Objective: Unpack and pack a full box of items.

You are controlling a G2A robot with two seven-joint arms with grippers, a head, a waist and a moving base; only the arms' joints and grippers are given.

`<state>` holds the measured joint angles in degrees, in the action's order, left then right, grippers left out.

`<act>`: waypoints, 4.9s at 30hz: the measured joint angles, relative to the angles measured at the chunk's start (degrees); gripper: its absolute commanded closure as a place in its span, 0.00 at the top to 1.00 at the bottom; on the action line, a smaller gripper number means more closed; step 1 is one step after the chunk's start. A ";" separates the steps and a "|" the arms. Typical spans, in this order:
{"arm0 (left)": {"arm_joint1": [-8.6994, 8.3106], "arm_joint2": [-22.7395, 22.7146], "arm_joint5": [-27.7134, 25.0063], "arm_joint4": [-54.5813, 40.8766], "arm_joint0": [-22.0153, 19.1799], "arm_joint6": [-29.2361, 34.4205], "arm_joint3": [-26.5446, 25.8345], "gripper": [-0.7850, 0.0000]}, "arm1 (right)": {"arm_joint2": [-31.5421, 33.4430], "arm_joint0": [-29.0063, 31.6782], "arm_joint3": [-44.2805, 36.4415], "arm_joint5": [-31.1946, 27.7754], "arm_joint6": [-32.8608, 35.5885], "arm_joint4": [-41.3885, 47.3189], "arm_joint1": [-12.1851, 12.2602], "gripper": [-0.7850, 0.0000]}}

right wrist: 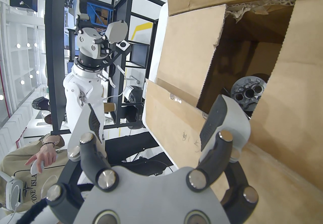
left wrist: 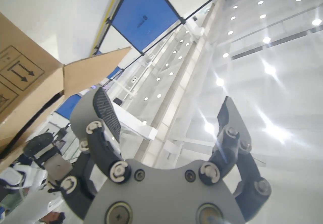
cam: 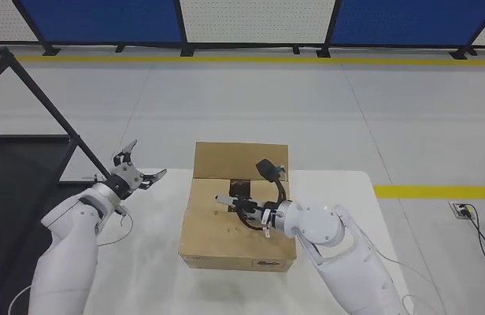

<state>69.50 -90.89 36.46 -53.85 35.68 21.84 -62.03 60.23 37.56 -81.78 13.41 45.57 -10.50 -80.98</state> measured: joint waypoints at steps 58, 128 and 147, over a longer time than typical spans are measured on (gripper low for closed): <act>0.01 10.93 -51.39 33.49 -4.55 12.08 11.93 1.00 | 0.39 1.52 -0.66 -0.36 -0.80 1.23 0.86 1.00; 0.42 17.79 -72.48 38.44 -11.27 38.34 21.45 1.00 | 1.58 5.19 -6.81 2.44 -2.52 1.05 2.43 1.00; -2.05 15.39 -64.89 35.94 3.62 39.00 -2.45 1.00 | 9.54 13.03 -14.33 2.23 -5.85 1.20 4.25 1.00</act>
<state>67.45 -75.50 -28.43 -17.92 39.31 60.84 -64.47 69.77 50.60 -96.11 15.64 39.73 -9.30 -76.74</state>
